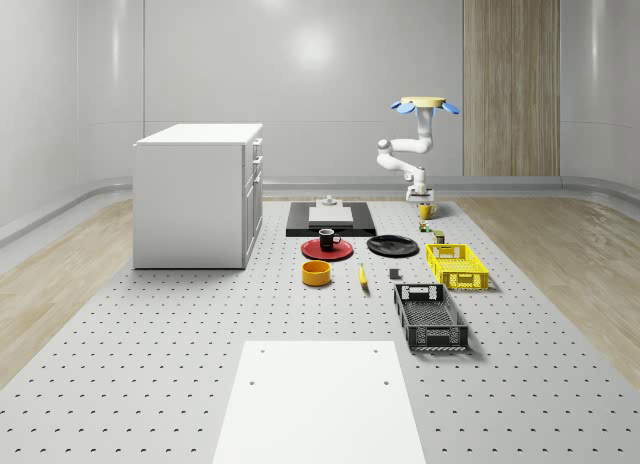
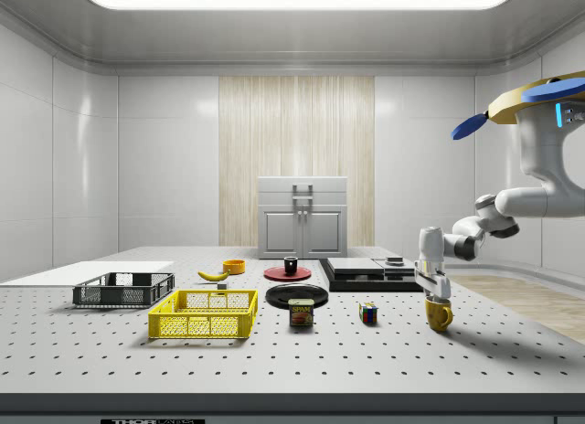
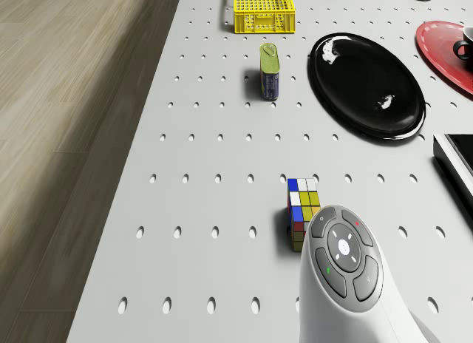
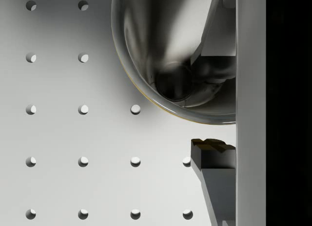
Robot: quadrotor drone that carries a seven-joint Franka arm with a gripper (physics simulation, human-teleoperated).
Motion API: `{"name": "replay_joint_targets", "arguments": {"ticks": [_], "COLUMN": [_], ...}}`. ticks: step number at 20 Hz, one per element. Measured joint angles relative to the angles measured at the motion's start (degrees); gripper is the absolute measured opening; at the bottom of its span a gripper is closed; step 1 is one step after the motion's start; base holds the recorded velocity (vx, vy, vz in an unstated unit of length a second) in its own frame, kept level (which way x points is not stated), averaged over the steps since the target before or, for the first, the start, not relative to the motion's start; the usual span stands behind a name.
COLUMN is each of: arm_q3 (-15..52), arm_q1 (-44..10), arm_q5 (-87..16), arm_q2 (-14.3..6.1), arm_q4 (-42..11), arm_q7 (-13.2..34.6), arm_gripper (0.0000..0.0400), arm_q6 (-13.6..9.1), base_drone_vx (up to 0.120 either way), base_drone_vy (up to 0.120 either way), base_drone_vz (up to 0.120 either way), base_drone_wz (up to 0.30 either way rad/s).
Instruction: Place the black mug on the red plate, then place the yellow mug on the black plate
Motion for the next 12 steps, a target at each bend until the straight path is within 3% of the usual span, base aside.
{"name": "replay_joint_targets", "arguments": {"ticks": [10,12], "arm_q3": [1.08,2.1], "arm_q1": [0.4,0.74], "arm_q5": [0.97,1.89], "arm_q2": [-0.24,-0.47], "arm_q4": [-0.72,-1.36], "arm_q7": [-0.03,-0.04], "arm_gripper": [0.0113,0.0112], "arm_q6": [-0.61,-1.14], "base_drone_vx": [0.0,0.0], "base_drone_vy": [0.0,0.0], "base_drone_vz": [0.0,0.08], "base_drone_wz": [0.0,0.0]}}
